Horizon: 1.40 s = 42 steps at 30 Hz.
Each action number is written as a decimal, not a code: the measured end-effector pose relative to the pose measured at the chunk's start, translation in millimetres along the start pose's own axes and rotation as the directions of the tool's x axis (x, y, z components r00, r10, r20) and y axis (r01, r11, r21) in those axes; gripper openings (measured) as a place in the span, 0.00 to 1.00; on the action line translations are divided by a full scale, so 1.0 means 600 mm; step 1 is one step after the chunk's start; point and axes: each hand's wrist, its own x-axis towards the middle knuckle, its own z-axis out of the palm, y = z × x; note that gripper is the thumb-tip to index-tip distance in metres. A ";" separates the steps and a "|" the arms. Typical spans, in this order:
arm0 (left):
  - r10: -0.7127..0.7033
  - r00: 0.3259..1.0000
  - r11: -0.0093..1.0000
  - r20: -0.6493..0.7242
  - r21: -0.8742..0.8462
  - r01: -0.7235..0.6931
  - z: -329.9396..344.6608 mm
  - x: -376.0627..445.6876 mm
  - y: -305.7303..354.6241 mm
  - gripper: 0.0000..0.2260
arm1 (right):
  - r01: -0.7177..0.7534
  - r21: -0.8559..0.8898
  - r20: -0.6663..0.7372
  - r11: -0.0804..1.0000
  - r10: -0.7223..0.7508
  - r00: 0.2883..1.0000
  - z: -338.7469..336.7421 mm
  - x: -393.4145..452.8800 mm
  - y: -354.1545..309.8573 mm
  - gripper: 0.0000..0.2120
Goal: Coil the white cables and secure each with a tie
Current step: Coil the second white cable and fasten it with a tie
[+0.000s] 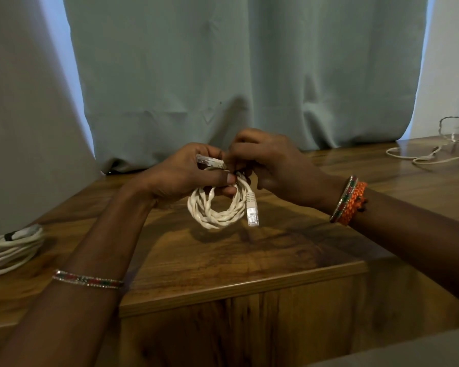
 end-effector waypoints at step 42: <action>-0.024 0.992 1.000 -0.122 -0.015 0.022 0.002 0.009 -0.004 0.25 | -0.468 0.431 0.009 0.772 0.514 0.857 0.007 -0.020 -0.015 0.15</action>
